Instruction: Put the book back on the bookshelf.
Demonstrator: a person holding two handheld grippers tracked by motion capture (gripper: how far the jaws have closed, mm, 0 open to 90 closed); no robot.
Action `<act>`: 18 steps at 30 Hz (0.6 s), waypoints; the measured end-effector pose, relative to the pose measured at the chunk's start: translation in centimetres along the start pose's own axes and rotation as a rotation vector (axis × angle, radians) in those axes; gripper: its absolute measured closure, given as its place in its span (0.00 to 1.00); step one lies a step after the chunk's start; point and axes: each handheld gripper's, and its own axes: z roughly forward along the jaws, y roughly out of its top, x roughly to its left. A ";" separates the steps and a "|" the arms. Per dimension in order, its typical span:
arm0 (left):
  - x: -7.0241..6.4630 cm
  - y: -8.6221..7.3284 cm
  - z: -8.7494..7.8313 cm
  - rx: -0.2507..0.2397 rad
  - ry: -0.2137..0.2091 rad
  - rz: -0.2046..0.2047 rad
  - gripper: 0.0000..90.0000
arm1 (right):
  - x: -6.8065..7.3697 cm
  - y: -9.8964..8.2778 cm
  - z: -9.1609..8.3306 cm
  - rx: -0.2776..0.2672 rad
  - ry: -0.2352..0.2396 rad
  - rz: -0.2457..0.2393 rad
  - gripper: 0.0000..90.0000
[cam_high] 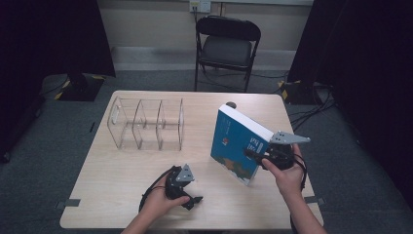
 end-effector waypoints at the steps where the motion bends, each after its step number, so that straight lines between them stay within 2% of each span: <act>1: 0.0 0.0 0.0 0.000 0.000 0.000 0.00 | 0.0 -0.1 -0.2 0.000 0.003 -0.002 0.68; 8: 0.0 0.0 0.0 0.000 0.000 -0.001 0.00 | 0.0 -0.9 -1.4 -0.013 0.018 0.014 0.68; 18: 0.0 0.0 0.0 0.000 0.000 0.000 0.00 | 0.4 -1.7 -2.9 -0.013 0.028 -0.020 0.68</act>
